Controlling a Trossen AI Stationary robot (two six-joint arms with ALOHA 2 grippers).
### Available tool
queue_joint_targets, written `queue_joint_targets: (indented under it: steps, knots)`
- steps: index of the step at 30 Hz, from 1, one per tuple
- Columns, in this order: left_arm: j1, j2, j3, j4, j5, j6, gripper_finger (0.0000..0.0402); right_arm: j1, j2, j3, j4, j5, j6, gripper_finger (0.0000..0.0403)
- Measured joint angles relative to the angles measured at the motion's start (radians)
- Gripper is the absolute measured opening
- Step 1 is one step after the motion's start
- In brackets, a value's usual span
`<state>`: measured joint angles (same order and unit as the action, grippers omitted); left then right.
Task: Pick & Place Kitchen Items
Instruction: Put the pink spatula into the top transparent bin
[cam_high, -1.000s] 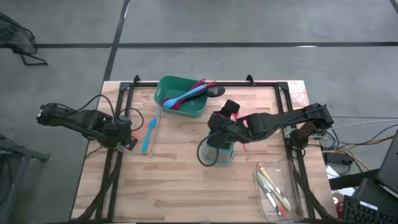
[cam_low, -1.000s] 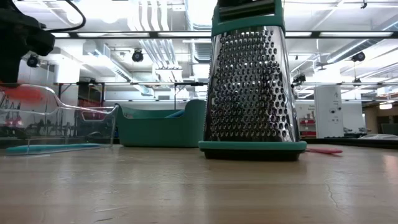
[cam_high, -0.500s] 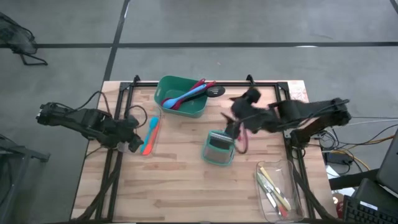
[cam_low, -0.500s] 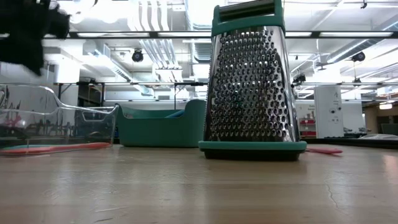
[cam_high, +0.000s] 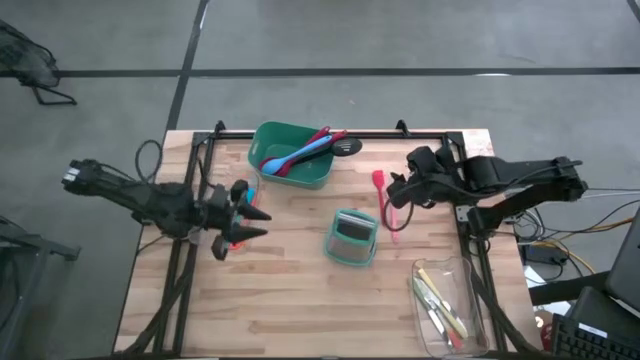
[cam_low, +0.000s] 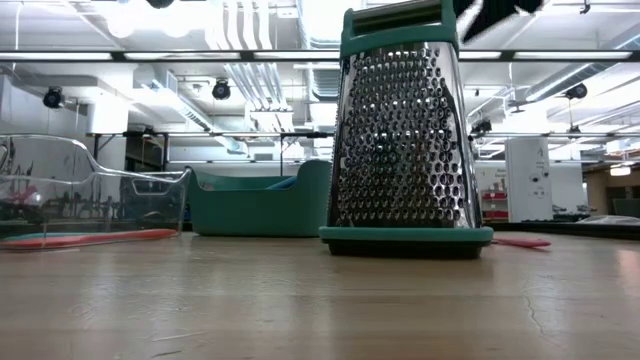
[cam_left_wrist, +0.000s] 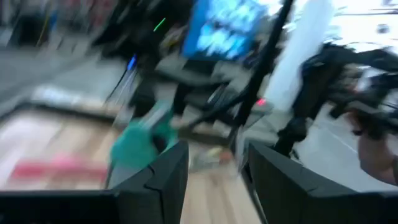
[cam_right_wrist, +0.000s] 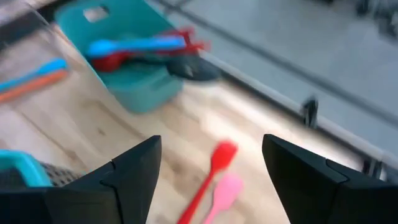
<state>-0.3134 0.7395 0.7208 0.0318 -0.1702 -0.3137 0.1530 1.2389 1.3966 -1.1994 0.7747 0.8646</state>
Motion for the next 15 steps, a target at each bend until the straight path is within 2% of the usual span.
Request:
queue_joint_targets:
  steps: [4,9,12,15]
  knots:
    - [-0.034,0.079,-0.074,0.314,0.022,0.157,0.0172,-0.072,-0.022,-0.103,-0.002,-0.095,0.066,0.0283]
    - [-0.054,0.229,-0.163,0.675,0.058,0.258,0.0172,-0.182,-0.027,-0.213,0.008,-0.205,0.101,0.0297]
    - [-0.057,0.312,-0.185,0.841,0.079,0.300,0.0172,-0.260,-0.026,-0.283,0.025,-0.261,0.100,0.0303]
    - [-0.058,0.364,-0.183,0.903,0.092,0.322,0.0172,-0.335,-0.027,-0.350,0.051,-0.324,0.080,0.0302]
